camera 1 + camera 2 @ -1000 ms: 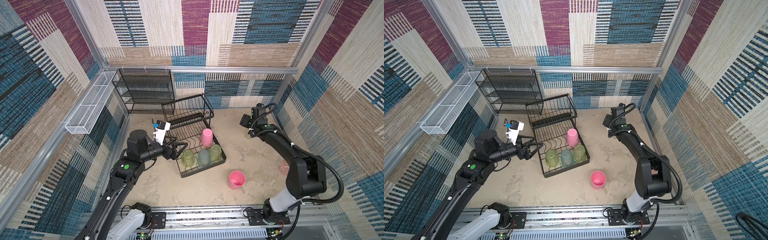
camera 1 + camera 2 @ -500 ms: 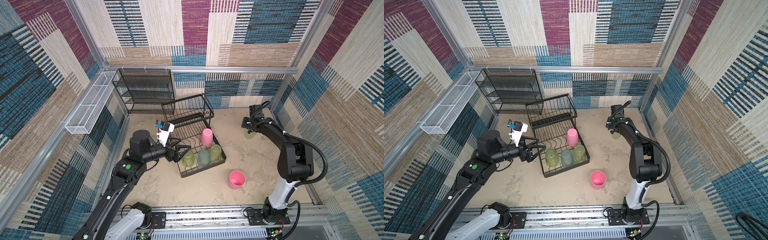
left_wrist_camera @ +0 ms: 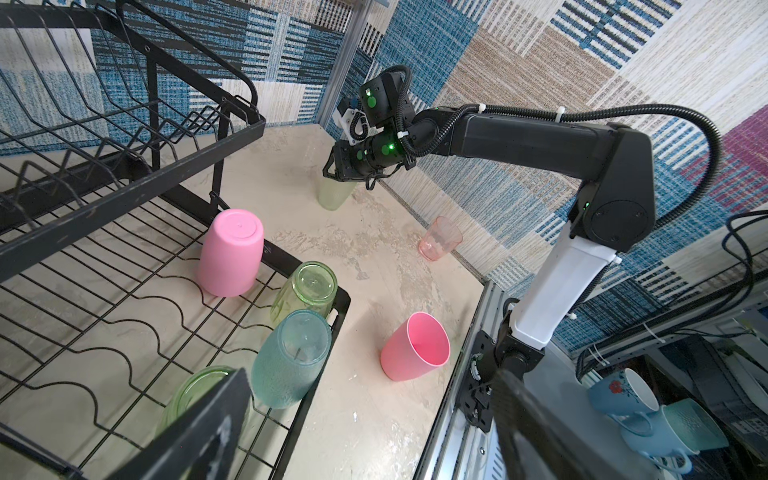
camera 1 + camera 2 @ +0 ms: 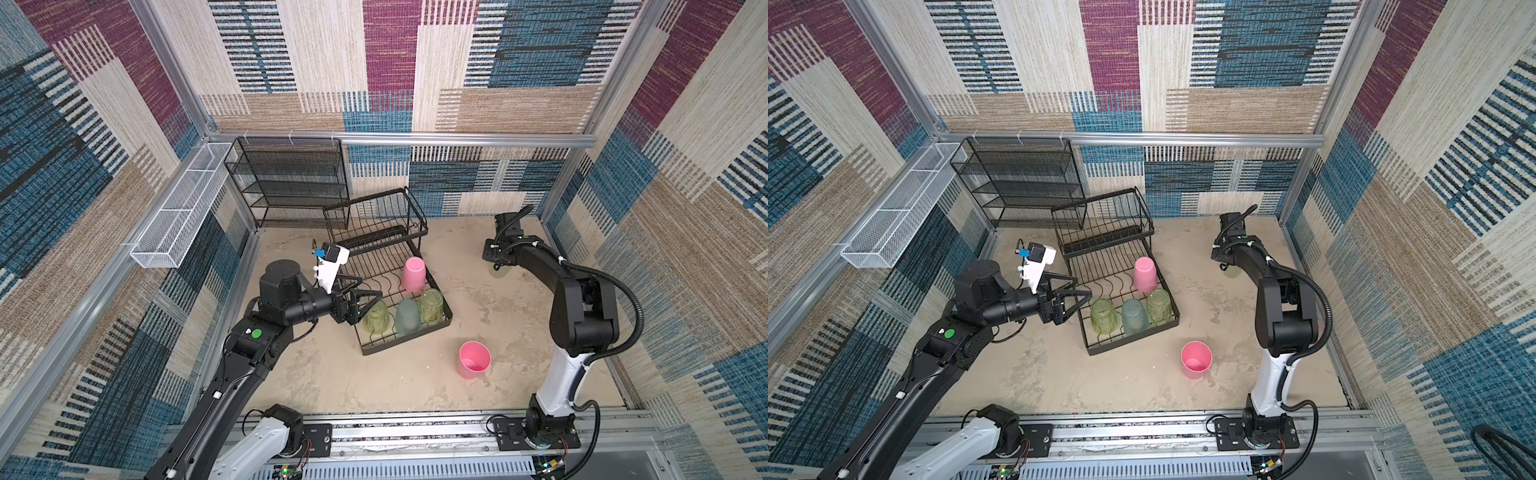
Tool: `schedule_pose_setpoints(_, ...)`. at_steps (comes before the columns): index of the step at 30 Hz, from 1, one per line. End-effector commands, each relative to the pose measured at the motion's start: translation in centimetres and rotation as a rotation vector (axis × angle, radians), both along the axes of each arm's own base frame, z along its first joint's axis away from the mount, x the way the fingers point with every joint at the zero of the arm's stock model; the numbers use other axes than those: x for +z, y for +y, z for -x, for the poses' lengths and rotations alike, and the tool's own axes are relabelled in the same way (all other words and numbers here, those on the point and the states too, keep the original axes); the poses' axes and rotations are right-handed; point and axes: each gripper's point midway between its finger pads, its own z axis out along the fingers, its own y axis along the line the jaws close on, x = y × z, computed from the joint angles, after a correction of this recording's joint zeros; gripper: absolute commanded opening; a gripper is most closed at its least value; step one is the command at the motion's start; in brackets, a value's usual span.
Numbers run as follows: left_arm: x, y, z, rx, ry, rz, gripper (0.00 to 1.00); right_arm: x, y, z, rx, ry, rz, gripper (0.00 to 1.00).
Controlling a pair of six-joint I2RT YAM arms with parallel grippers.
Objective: Load the cups into the dish rack
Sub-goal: 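Raise the right gripper and move it over the light green cup on the table, then lower the right gripper and grasp the light green cup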
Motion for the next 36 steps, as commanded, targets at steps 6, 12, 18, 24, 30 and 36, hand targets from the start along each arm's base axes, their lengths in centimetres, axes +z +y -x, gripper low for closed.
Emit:
schedule_pose_setpoints(6,0.3,0.0,0.0,-0.007,-0.021,-0.001,0.94,-0.1,0.6,0.0,0.023,0.004,-0.025,0.25)
schedule_pose_setpoints(12,0.2,0.0,-0.2,0.002,-0.014,-0.006,0.94,-0.3,0.9,0.3,0.032,0.011,-0.036,0.15)
schedule_pose_setpoints(18,0.0,0.1,-0.3,0.009,-0.009,-0.009,0.94,0.0,0.7,0.6,0.031,0.009,-0.031,0.08)
schedule_pose_setpoints(24,-0.2,0.1,-0.6,0.018,-0.002,-0.015,0.94,1.2,0.5,1.3,0.037,0.003,-0.007,0.04)
schedule_pose_setpoints(30,-0.6,0.1,-0.9,0.029,0.011,-0.021,0.94,3.5,0.5,2.8,0.039,-0.04,-0.018,0.04)
schedule_pose_setpoints(36,-1.1,0.2,-1.4,0.045,0.026,-0.031,0.94,6.8,1.2,4.9,0.069,-0.105,-0.048,0.03)
